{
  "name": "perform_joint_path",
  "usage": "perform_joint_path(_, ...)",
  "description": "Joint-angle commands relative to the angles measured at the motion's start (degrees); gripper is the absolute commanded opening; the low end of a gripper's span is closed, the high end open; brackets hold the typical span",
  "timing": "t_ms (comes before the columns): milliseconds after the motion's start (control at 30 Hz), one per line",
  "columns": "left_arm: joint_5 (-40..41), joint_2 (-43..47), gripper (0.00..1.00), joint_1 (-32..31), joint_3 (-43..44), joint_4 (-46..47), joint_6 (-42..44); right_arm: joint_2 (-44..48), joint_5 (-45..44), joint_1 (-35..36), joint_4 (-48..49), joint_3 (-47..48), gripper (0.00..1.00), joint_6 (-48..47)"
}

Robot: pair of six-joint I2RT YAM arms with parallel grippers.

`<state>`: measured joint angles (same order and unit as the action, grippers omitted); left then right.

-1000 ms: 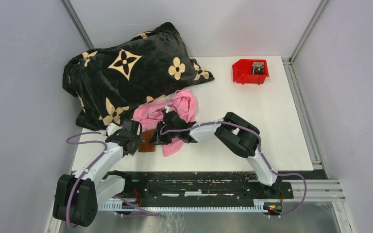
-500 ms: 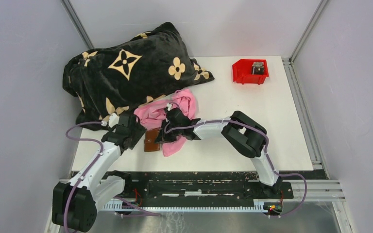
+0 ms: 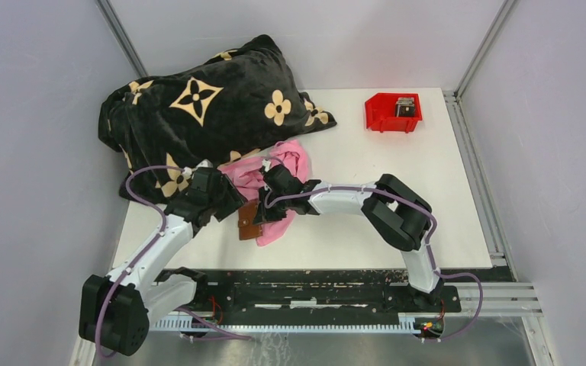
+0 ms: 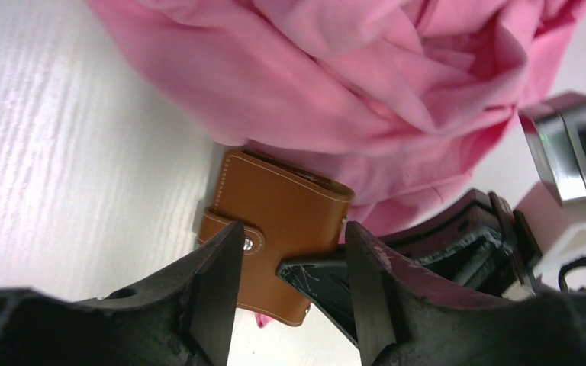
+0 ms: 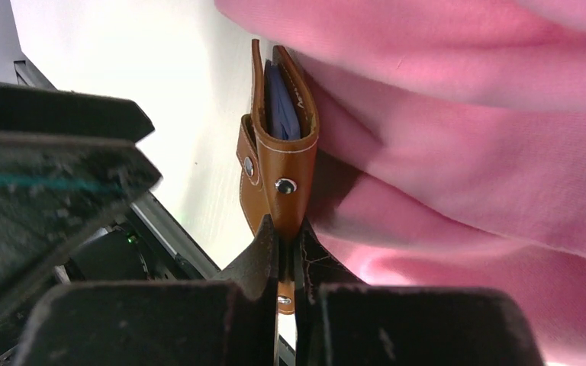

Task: Put the credit cards into the card holder
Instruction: Pick up the card holder from the center of the board, then open the card holder.

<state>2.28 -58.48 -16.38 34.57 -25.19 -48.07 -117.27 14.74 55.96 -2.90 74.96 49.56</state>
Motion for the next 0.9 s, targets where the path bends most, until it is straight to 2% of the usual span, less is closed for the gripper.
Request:
perform_joint_path(0,-3.31,0.71,0.56,-2.48,3.31,0.69,7.19,3.86,-1.4,0.01,-3.54,3.6,0.01,-2.16)
perform_joint_path(300,-3.15,0.56,0.53,-6.9,3.05,-2.04,9.44,4.07,-1.69,-0.4,-7.72,7.39,0.01,-2.85)
perform_joint_path(533,0.35,0.77,0.53,-7.71,2.28,-4.95,9.88,4.55,-1.26,-0.65,-9.03,7.61,0.01,-3.3)
perform_joint_path(867,1.85,-3.47,0.56,-9.02,2.09,-4.69,10.33,4.42,0.65,-0.64,-9.93,8.82,0.01,-3.59)
